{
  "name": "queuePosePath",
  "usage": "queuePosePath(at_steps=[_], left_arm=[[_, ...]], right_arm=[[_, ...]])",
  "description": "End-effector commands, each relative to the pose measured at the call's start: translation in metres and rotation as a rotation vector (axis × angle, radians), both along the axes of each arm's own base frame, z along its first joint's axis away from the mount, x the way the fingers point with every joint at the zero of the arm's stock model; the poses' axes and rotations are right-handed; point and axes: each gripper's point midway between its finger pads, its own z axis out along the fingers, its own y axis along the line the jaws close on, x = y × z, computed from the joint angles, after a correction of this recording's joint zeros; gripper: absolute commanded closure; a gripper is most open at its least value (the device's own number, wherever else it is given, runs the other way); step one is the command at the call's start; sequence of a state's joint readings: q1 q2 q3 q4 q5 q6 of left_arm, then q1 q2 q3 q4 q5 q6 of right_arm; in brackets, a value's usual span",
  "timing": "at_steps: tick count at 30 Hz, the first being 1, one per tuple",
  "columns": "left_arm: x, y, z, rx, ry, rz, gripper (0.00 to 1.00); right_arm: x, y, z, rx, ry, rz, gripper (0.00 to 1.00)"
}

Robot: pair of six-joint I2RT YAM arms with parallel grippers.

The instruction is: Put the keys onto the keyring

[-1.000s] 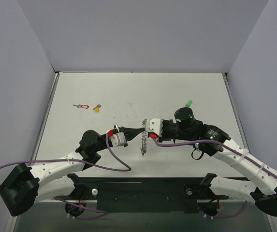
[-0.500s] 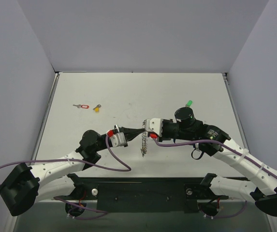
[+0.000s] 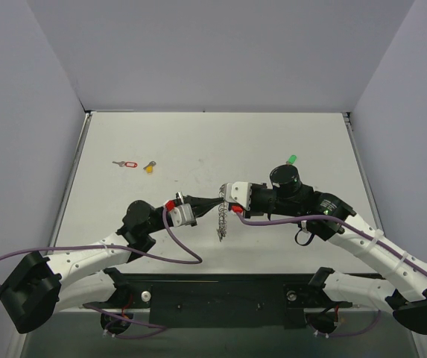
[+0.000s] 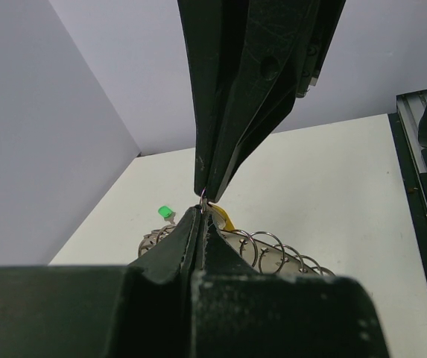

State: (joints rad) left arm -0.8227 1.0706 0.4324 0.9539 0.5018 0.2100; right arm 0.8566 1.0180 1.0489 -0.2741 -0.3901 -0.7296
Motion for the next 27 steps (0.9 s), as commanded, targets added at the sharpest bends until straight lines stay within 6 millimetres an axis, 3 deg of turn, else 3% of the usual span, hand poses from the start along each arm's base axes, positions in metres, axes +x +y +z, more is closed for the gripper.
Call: queuePosePath(at_steps=[1,6,10,14,20,27], left_arm=[[-0.003,0.006,0.027,-0.08,-0.072,0.003,1.0],[0.0,0.006,0.028,-0.082,-0.056,0.007,1.0],[0.003,0.011,0.041,-0.159,-0.01,-0.02,1.0],[0.012,0.016,0.057,-0.265,0.131,-0.079,1.0],[0.024,0.014,0.075,-0.403,0.442,-0.221,1.0],[0.025,0.004,0.087,-0.476,0.757,-0.314,1.0]], right_arm=[[-0.004,-0.002,0.015,0.037,-0.015,0.016,1.0],[0.0,-0.009,0.014,0.053,0.026,-0.012,1.0],[0.01,-0.017,0.024,0.116,0.115,-0.072,1.0],[0.005,-0.033,0.027,0.089,0.175,-0.094,1.0],[0.02,-0.061,0.059,0.202,0.394,-0.235,1.0],[-0.001,-0.084,0.061,0.171,0.525,-0.258,1.0]])
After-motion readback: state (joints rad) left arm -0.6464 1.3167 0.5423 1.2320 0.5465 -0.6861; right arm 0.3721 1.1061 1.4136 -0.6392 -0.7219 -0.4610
